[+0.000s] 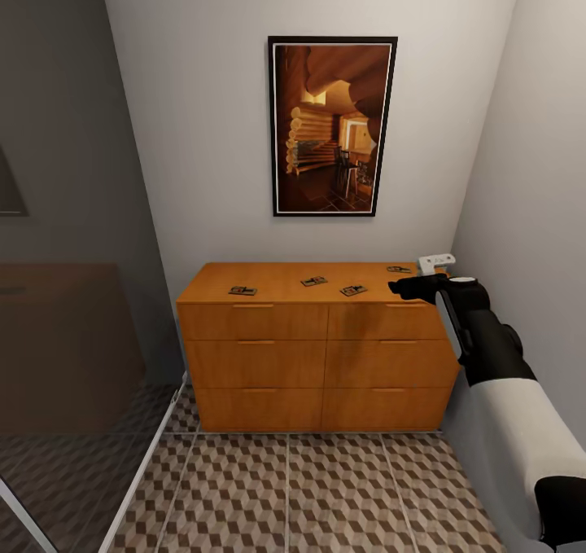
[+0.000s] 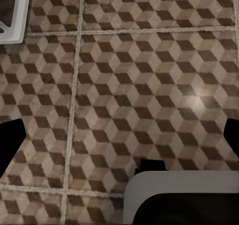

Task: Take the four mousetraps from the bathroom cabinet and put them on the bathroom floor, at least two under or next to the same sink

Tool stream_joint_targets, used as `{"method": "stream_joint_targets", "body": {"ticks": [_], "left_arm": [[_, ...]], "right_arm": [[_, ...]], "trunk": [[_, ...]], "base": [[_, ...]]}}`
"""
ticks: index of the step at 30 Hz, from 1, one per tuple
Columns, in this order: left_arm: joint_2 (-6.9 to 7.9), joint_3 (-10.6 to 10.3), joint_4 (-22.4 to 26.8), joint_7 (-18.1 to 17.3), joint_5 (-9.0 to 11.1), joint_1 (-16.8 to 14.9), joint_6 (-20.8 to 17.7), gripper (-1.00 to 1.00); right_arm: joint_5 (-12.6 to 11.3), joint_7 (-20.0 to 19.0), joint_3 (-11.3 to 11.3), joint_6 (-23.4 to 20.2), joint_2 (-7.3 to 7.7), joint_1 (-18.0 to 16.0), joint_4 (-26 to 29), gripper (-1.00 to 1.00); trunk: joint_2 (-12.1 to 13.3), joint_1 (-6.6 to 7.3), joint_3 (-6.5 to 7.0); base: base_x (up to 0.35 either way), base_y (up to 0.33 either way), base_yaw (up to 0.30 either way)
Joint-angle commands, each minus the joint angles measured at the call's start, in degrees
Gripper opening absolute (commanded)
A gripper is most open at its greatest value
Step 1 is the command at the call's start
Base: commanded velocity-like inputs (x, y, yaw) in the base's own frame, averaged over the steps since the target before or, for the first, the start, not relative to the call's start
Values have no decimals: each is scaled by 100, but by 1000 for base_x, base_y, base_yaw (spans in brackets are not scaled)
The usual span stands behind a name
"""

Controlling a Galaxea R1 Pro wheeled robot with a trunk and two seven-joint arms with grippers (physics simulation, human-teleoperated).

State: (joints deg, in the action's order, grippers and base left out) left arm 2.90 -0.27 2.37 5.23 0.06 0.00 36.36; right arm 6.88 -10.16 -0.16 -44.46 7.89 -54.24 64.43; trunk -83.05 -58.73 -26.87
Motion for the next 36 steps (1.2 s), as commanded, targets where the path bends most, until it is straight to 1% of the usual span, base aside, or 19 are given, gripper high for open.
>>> {"method": "stream_joint_targets", "body": {"ticks": [1,5,9,17,18,23,26,34,36], "left_arm": [[0,-8,-27,17,-4,0,11,100],[0,-8,-182,15,-10,0,14,100],[0,-8,-322,16,-19,0,18,100],[0,-15,-402,13,-23,0,20,100],[0,-16,-422,13,-23,0,20,100],[5,-17,-475,13,-23,0,20,100],[7,-16,-498,14,-25,0,20,100],[8,-17,-508,13,-24,0,20,100],[8,-17,-508,15,-24,0,20,100]], "right_arm": [[60,-46,-2,-48,1,-26,5,100],[60,-5,-2,-110,2,-148,-45,100],[59,95,-2,-138,2,-334,-249,100],[59,323,-1,-143,2,-824,-791,100],[59,348,-1,-143,2,-952,-935,100],[59,377,0,-142,2,-1289,-1304,100],[59,391,4,-142,2,-1626,-1665,100],[59,508,7,-135,-8,-2014,-2150,100],[59,551,7,-135,-12,-2057,-2196,100]], "trunk": [[-3,0,-6],[-3,0,-6],[-3,0,-6],[-3,0,-6],[-3,0,-6],[-3,0,-6],[-3,0,-6],[-3,0,-6],[-3,0,-6]], "base": [[0,0,0],[0,0,0],[0,0,0],[0,0,0],[0,0,0],[0,0,0],[0,0,0],[0,0,0],[0,0,0]]}}
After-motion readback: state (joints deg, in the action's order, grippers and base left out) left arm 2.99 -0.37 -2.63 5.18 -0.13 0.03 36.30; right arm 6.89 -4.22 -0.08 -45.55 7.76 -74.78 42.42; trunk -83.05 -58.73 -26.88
